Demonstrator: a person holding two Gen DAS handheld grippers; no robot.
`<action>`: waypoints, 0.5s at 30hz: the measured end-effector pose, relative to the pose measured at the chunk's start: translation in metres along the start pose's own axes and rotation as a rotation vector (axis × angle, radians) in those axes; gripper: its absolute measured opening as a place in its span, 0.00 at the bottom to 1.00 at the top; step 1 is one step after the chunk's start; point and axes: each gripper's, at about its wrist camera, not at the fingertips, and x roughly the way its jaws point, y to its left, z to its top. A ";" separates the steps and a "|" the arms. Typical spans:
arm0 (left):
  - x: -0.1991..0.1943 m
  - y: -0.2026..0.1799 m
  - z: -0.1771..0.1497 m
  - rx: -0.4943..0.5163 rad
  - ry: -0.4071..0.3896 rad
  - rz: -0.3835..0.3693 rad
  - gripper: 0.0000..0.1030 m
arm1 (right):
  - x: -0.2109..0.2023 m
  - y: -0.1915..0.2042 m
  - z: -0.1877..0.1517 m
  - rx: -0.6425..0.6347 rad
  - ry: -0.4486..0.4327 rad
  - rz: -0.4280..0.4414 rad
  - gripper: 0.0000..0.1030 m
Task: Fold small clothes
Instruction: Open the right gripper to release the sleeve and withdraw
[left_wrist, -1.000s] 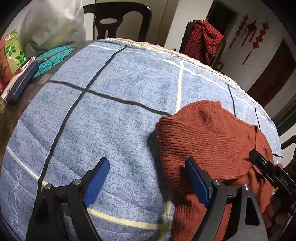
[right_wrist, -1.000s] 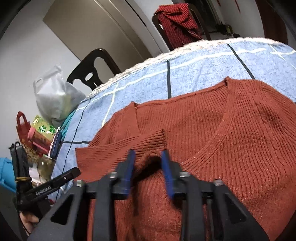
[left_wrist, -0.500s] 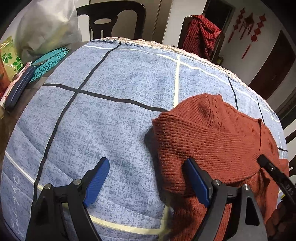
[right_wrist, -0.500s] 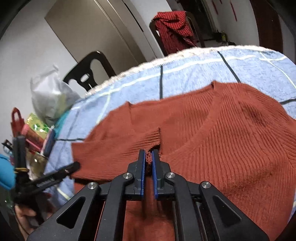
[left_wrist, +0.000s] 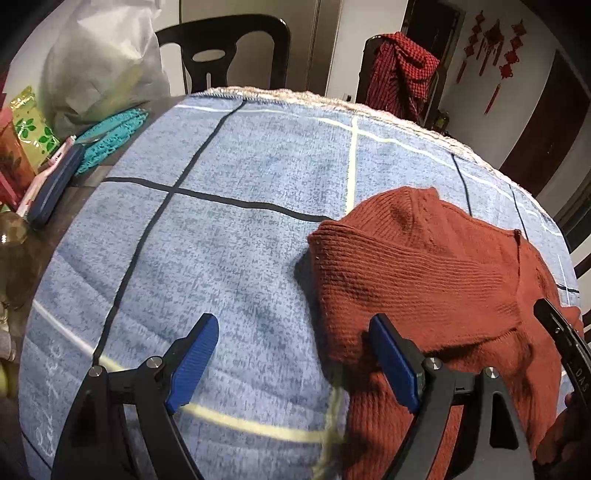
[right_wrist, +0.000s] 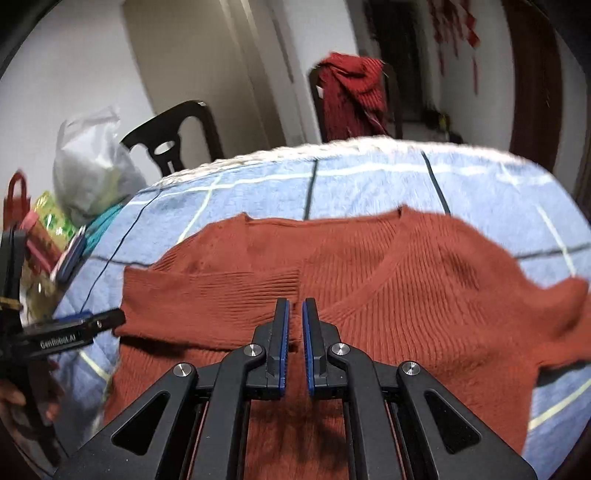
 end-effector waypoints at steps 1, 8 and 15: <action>-0.004 -0.002 -0.002 0.004 -0.009 -0.005 0.83 | 0.000 0.004 -0.002 -0.029 0.006 0.009 0.07; -0.013 -0.017 -0.025 0.049 0.006 -0.026 0.83 | 0.015 -0.005 -0.024 -0.057 0.111 -0.032 0.08; -0.037 -0.032 -0.040 0.059 -0.031 -0.082 0.83 | -0.029 -0.041 -0.032 -0.012 0.046 -0.047 0.16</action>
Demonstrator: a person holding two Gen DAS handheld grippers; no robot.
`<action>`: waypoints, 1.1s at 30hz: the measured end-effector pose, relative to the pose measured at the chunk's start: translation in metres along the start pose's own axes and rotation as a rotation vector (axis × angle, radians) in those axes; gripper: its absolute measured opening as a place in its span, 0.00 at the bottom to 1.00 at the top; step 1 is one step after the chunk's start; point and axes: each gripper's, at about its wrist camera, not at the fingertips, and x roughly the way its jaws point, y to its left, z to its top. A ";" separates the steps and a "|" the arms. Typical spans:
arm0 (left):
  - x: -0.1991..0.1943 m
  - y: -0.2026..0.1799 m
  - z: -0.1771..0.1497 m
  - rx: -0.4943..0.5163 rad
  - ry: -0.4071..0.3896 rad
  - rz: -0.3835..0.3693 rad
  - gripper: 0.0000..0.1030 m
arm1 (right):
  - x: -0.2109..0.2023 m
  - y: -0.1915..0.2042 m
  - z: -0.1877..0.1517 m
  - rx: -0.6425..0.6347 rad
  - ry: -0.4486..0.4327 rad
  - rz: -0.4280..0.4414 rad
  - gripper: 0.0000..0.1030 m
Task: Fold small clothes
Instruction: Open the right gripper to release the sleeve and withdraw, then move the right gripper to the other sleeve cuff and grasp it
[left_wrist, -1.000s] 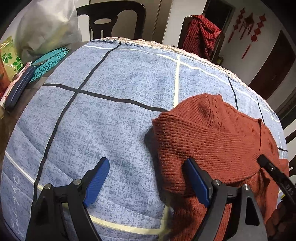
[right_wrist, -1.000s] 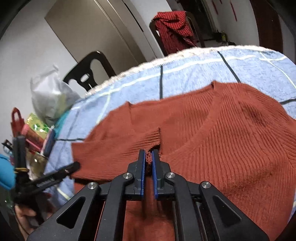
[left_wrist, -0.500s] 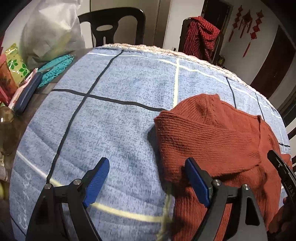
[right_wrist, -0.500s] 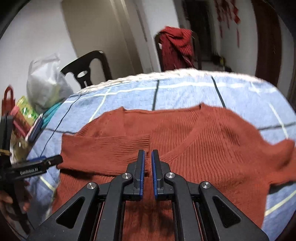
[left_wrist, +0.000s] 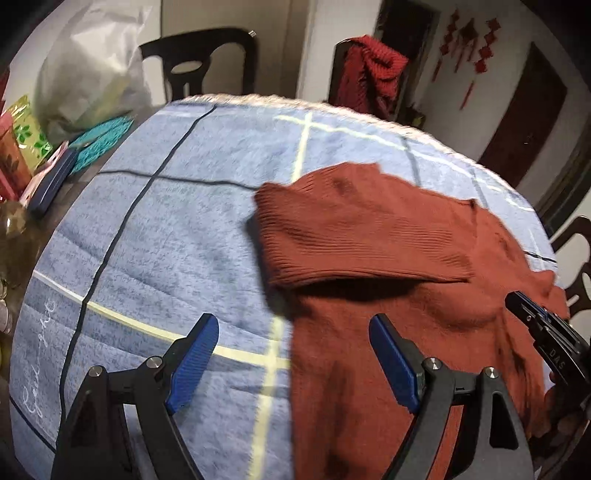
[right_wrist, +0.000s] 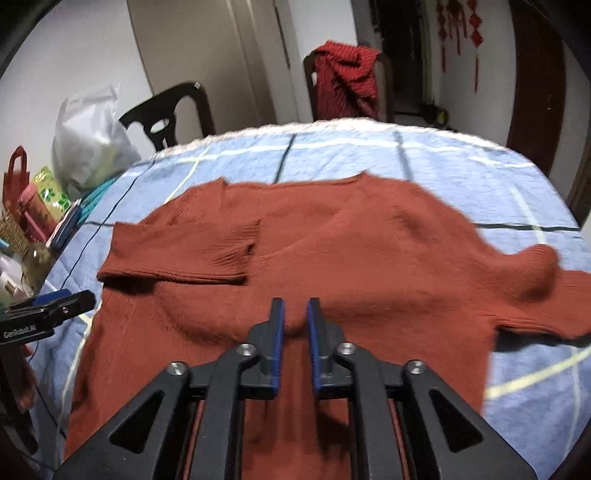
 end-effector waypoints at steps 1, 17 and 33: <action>-0.003 -0.005 0.000 0.003 -0.004 -0.022 0.83 | -0.008 -0.007 -0.002 0.003 -0.016 -0.017 0.16; -0.001 -0.146 -0.005 0.209 -0.017 -0.208 0.83 | -0.089 -0.149 -0.023 0.183 -0.125 -0.281 0.42; 0.042 -0.239 0.009 0.294 0.022 -0.287 0.83 | -0.082 -0.259 -0.029 0.365 -0.065 -0.403 0.52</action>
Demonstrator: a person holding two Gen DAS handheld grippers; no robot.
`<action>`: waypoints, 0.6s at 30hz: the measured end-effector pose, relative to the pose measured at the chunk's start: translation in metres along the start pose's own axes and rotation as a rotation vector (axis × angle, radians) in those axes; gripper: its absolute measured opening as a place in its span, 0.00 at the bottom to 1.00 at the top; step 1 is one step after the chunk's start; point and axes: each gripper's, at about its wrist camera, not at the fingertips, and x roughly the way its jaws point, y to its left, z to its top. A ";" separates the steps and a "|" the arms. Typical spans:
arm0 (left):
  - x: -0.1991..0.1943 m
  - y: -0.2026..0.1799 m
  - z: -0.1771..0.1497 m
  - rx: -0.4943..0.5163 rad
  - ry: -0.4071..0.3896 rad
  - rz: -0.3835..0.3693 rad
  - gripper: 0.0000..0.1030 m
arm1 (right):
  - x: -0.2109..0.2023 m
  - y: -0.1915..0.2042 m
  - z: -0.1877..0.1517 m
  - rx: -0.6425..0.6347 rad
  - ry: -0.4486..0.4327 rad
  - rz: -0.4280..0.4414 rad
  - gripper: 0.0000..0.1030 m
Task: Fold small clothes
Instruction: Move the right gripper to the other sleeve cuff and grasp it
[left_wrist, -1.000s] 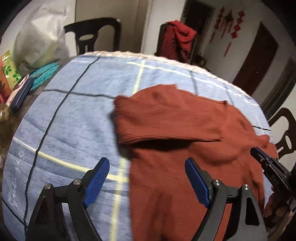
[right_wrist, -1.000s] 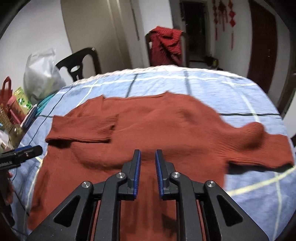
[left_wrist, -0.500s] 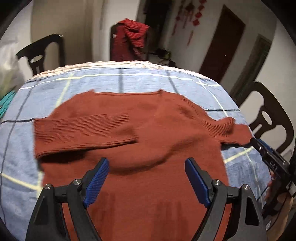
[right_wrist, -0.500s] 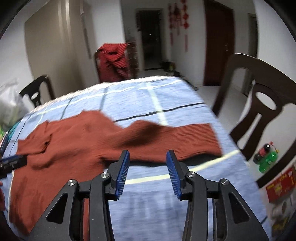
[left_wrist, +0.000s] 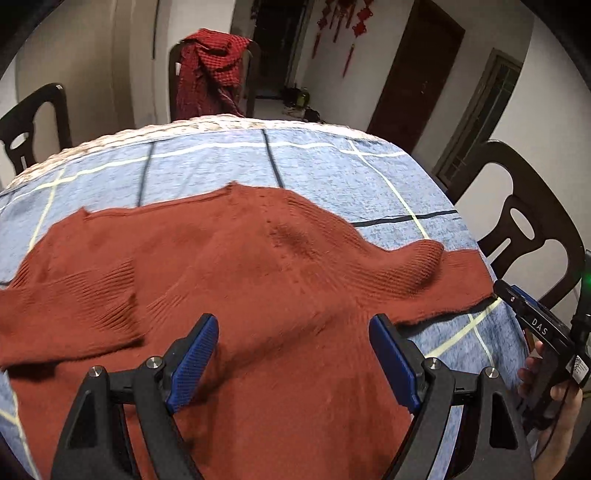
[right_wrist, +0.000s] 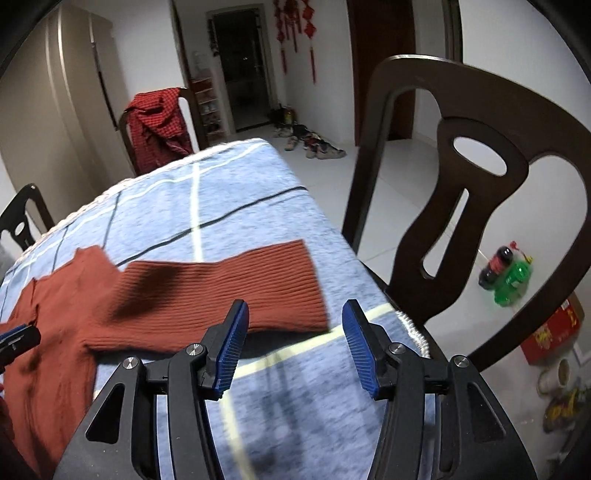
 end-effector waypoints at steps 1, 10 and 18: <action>0.005 -0.002 0.002 0.003 0.002 -0.001 0.83 | 0.003 -0.002 0.001 0.005 0.006 -0.009 0.52; 0.032 -0.019 0.013 0.034 0.033 0.010 0.83 | 0.023 -0.008 0.004 0.021 0.047 -0.017 0.52; 0.048 -0.019 0.014 0.039 0.053 0.039 0.83 | 0.026 -0.003 0.006 0.009 0.049 -0.032 0.52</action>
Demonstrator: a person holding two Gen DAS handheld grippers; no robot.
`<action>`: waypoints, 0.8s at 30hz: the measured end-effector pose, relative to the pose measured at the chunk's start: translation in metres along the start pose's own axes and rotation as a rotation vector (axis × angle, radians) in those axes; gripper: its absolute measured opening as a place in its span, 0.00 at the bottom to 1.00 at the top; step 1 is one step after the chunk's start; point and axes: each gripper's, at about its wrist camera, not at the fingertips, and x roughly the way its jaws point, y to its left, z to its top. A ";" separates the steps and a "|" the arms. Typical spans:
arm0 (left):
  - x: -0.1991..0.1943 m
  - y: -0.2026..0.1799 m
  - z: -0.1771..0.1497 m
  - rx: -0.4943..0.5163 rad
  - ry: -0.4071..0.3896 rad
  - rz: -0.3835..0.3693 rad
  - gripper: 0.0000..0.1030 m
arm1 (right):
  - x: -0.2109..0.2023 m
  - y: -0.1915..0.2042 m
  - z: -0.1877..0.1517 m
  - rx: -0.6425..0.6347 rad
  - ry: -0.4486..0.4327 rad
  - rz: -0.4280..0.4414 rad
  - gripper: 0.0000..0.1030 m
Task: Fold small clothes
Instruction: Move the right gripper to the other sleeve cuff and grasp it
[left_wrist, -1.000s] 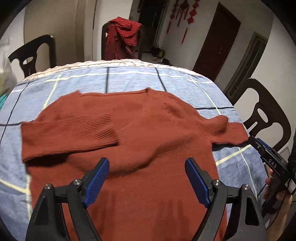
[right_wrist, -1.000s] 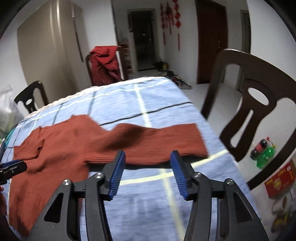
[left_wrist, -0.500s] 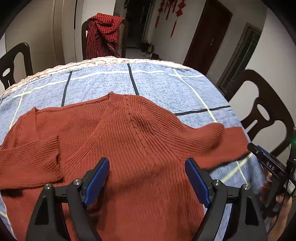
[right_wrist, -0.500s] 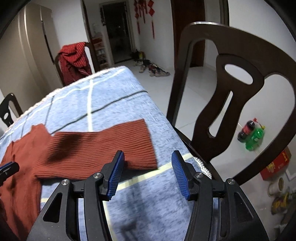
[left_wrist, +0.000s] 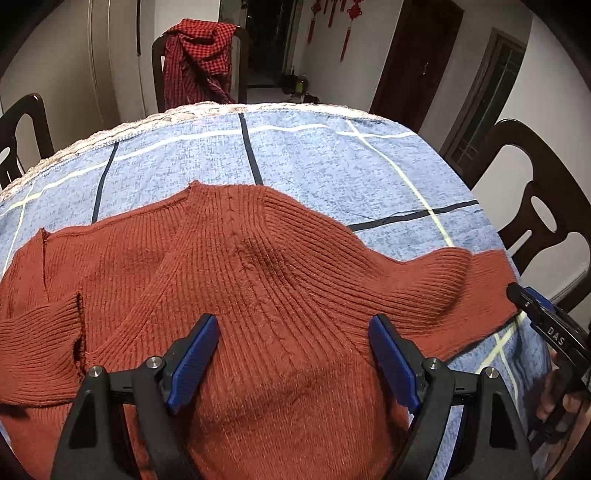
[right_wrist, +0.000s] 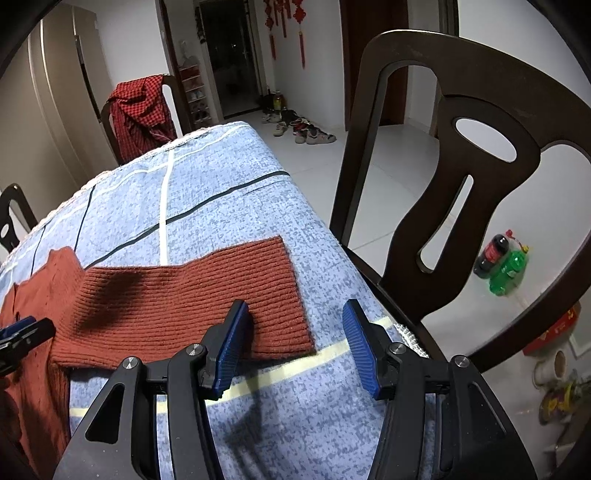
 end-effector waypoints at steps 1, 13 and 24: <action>0.001 0.000 0.000 0.000 0.001 0.000 0.83 | 0.000 0.000 0.000 -0.003 -0.001 0.002 0.52; 0.006 -0.010 0.000 0.034 -0.001 0.024 0.83 | -0.022 -0.010 -0.004 0.054 -0.050 0.095 0.03; 0.008 -0.021 -0.002 0.082 0.001 0.037 0.83 | -0.014 -0.025 -0.008 0.080 -0.024 0.079 0.03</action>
